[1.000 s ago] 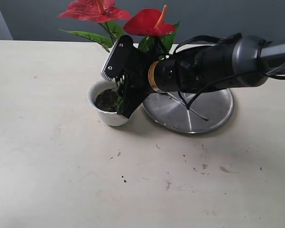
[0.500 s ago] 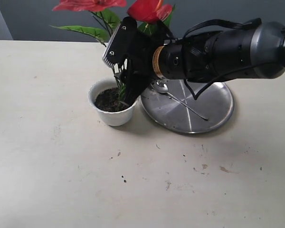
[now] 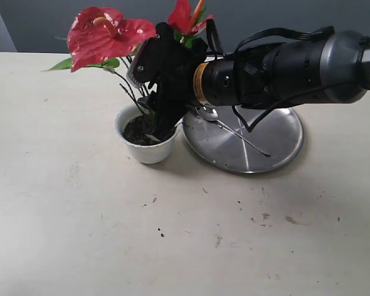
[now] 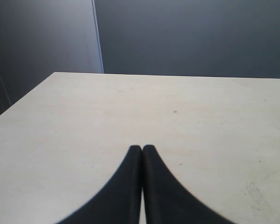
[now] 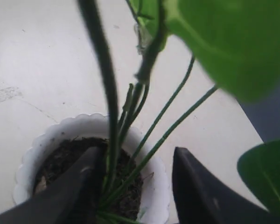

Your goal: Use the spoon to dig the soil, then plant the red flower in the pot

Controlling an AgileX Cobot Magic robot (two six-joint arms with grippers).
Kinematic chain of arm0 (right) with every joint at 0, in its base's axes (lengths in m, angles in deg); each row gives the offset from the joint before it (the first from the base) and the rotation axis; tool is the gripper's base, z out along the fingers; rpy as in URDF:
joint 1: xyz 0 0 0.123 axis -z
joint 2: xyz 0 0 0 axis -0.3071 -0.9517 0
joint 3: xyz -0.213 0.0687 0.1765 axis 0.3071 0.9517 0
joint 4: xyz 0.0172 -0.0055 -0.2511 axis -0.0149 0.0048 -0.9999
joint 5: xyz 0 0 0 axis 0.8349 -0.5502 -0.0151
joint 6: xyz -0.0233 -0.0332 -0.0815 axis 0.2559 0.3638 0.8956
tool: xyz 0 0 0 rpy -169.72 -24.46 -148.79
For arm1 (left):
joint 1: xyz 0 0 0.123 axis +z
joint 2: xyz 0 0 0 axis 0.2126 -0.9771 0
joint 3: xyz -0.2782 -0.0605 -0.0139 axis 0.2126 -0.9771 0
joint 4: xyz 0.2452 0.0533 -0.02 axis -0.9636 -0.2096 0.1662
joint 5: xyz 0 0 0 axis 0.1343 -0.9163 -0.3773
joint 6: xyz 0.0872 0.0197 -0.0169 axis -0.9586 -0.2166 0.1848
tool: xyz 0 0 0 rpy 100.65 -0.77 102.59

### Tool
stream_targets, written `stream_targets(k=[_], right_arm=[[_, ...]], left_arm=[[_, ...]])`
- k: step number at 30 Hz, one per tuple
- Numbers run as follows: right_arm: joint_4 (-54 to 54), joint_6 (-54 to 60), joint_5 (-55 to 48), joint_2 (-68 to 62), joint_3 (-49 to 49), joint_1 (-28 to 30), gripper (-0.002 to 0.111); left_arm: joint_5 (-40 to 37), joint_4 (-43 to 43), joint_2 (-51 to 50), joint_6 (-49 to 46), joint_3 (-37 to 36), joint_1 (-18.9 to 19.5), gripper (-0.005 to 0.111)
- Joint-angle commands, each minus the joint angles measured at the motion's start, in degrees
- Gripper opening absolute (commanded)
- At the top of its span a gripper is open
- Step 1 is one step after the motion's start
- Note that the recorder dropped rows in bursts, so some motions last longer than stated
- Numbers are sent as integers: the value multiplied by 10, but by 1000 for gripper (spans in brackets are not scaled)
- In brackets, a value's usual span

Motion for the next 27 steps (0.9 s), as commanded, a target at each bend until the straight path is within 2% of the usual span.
stream_targets(k=[1,4,12,27], right_arm=[[3,-18,5,2,-4,1,26],[4,-18,7,2,-4,1,16],[4,-58,53,-7,-3,1,16],[-2,-109,62,-82,-3,1,16]], left_arm=[[-1,0,1,1,-2,1,0],[-1,0,1,1,-2,1,0],[-1,0,1,1,-2,1,0],[-1,0,1,1,-2,1,0]])
